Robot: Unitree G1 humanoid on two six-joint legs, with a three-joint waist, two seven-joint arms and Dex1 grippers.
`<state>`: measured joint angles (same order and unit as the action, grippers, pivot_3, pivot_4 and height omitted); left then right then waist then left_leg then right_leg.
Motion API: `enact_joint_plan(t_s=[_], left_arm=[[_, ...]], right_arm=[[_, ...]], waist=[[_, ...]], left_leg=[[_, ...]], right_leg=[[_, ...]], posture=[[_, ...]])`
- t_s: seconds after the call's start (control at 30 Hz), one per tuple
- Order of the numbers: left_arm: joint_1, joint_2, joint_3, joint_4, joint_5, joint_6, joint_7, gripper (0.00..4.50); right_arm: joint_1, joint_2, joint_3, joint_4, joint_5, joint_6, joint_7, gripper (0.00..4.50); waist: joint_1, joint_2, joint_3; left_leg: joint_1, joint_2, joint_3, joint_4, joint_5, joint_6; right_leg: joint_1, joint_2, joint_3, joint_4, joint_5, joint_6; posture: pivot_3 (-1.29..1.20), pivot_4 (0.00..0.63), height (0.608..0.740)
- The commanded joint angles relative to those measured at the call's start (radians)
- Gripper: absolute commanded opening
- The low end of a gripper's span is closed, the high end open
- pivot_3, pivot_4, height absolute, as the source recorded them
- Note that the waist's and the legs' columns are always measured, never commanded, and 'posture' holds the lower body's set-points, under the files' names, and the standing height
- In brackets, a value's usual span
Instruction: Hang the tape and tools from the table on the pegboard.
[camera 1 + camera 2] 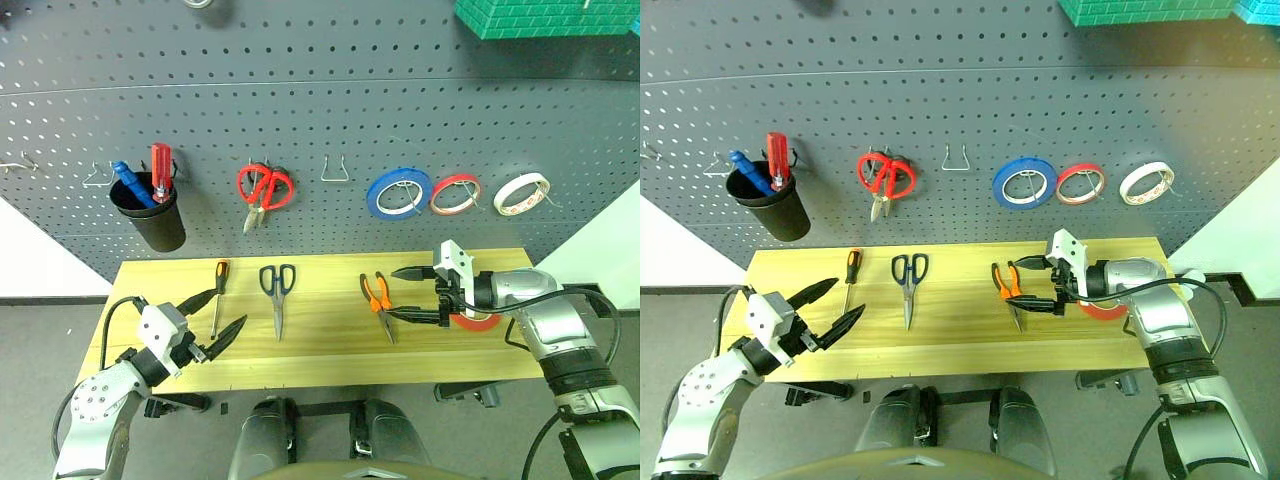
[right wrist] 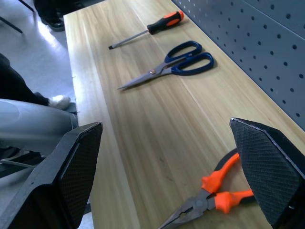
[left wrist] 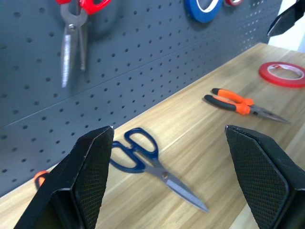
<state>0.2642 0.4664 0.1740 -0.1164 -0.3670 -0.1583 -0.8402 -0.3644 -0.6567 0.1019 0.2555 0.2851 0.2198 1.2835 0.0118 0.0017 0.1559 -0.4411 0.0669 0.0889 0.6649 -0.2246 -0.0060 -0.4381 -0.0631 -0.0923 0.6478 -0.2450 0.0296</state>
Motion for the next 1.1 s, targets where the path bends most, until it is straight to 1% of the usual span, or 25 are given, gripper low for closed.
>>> enact_joint_plan(t_s=[0.03, 0.2, 0.37, 0.53, 0.67, 0.83, 0.9, 1.0, 1.1], left_arm=[[-0.009, -0.005, -0.009, 0.003, -0.018, -0.021, -0.022, 3.91], [-0.027, -0.015, -0.014, 0.016, -0.025, -0.026, -0.04, 3.91], [-0.069, 0.007, 0.0, 0.073, -0.044, -0.032, -0.088, 3.91], [-0.078, 0.015, -0.02, 0.074, -0.059, -0.034, -0.144, 3.91], [-0.093, 0.01, -0.049, 0.072, -0.056, -0.027, -0.18, 3.91], [-0.136, -0.001, -0.155, 0.036, -0.011, -0.01, -0.2, 3.91], [-0.188, 0.002, -0.194, 0.07, 0.008, -0.018, -0.223, 3.91], [-0.264, 0.012, -0.231, 0.12, 0.016, -0.016, -0.269, 3.91], [-0.318, 0.04, -0.219, 0.194, -0.017, -0.019, -0.349, 3.91]], right_arm=[[-0.028, 0.002, -0.018, 0.009, -0.001, -0.028, -0.005, 4.5], [-0.005, 0.001, -0.027, 0.001, 0.01, -0.026, -0.011, 4.5], [-0.005, 0.008, -0.021, 0.001, 0.007, -0.022, -0.02, 4.5], [0.009, -0.006, -0.037, -0.001, 0.013, -0.021, -0.022, 4.5], [0.014, -0.022, -0.049, 0.001, 0.012, -0.019, -0.021, 4.5], [0.027, -0.067, -0.068, 0.024, 0.011, 0.004, -0.009, 4.5], [0.032, -0.088, -0.068, 0.068, -0.011, -0.007, -0.015, 4.5], [0.026, -0.115, -0.07, 0.123, -0.037, -0.018, -0.033, 4.5], [0.03, -0.132, -0.085, 0.11, -0.03, 0.024, -0.045, 4.5]], waist=[[0.0, 0.0, 0.0], [-0.001, 0.0, -0.001], [-0.001, 0.0, -0.003], [-0.007, 0.0, -0.005], [-0.011, 0.0, -0.006], [-0.01, 0.0, -0.006], [-0.013, -0.001, -0.005], [-0.023, -0.001, -0.005], [-0.038, -0.001, -0.004]], left_leg=[[0.0, 0.0, 0.001, 0.0, 0.001, 0.001], [-0.001, -0.001, 0.003, 0.0, 0.001, 0.002], [0.0, -0.001, 0.003, 0.0, 0.001, 0.001], [0.0, -0.001, 0.004, 0.001, 0.001, 0.001], [0.0, -0.001, 0.007, 0.001, 0.001, 0.001], [0.0, -0.001, 0.011, 0.001, 0.001, 0.001], [0.0, -0.001, 0.012, 0.001, 0.001, 0.001], [0.0, -0.001, 0.012, 0.002, 0.001, 0.001], [0.0, -0.001, 0.012, 0.001, 0.001, 0.002]], right_leg=[[0.0, 0.0, 0.0, 0.0, 0.001, -0.001], [-0.001, 0.0, 0.001, 0.0, 0.001, -0.001], [-0.001, 0.0, 0.001, 0.0, 0.001, 0.001], [-0.001, 0.001, 0.001, 0.0, 0.002, 0.001], [-0.001, 0.001, 0.002, 0.0, 0.002, 0.0], [-0.001, 0.0, 0.003, 0.0, 0.003, 0.002], [-0.001, 0.0, 0.004, 0.0, 0.003, 0.002], [-0.001, 0.0, 0.004, 0.0, 0.003, 0.002], [-0.002, 0.0, 0.005, 0.001, 0.003, 0.002]], posture=[[-0.02, 0.117, 0.74], [-0.02, 0.099, 0.74], [-0.03, 0.075, 0.74], [-0.04, 0.066, 0.74], [-0.06, 0.078, 0.74], [-0.08, 0.093, 0.74], [-0.1, 0.117, 0.74], [-0.12, 0.136, 0.74], [-0.14, 0.147, 0.74]])
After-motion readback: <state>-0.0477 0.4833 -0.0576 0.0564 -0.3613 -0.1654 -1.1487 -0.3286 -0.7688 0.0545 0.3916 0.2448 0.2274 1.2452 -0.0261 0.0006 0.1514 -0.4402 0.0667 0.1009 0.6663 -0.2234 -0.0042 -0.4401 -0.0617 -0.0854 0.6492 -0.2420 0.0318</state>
